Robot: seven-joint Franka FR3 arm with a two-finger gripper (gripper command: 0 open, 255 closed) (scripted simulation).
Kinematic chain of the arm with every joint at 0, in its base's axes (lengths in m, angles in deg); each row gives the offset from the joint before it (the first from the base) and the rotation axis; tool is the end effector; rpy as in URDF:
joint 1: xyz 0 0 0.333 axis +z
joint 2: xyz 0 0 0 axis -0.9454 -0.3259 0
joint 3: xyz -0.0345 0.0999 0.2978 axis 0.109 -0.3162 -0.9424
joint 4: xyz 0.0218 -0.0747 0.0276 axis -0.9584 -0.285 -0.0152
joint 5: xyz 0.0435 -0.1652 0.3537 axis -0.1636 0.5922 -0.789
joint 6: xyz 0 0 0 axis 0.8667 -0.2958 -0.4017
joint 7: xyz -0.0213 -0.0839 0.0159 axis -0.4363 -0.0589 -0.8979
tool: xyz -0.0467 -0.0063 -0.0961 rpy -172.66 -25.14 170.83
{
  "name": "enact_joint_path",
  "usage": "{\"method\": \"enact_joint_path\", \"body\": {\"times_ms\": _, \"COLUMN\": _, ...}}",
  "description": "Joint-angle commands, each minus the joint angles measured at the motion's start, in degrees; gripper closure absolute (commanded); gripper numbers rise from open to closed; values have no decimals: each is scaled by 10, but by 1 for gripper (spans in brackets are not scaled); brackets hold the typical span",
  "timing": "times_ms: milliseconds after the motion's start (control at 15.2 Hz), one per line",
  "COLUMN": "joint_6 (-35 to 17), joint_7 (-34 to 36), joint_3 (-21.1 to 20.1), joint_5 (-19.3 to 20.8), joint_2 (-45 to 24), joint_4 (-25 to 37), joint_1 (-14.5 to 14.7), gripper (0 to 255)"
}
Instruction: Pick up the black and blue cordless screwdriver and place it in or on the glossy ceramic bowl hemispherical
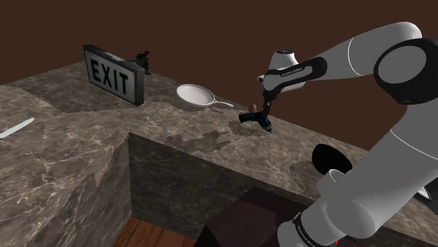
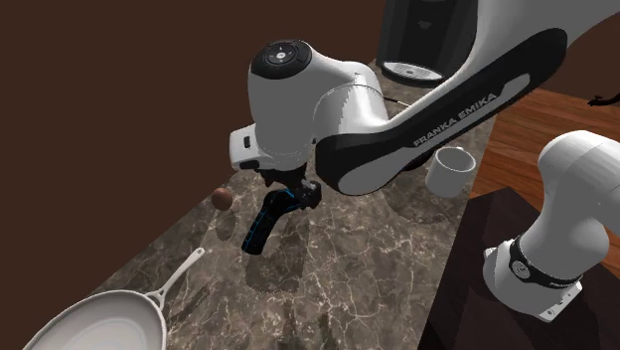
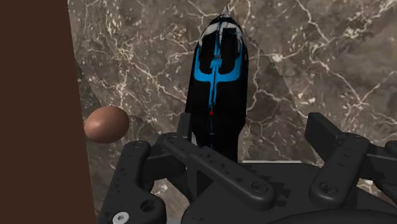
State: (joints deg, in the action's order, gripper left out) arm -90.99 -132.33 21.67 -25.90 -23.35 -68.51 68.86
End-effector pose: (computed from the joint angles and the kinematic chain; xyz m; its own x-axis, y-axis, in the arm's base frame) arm 0.4868 -0.2462 0.3626 0.8086 0.5635 -0.1691 0.5875 -0.7893 0.1785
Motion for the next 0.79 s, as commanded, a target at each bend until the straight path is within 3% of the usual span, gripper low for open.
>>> {"method": "enact_joint_path", "body": {"times_ms": 0, "joint_6": -24, "joint_7": -53, "joint_3": 0, "joint_5": -27, "joint_2": -49, "joint_4": 33, "joint_1": -8, "gripper": 0}}
{"method": "enact_joint_path", "body": {"times_ms": 726, "joint_6": -79, "joint_7": -65, "joint_3": -2, "joint_5": -43, "joint_2": -96, "joint_4": 26, "joint_1": -23, "gripper": 0}}
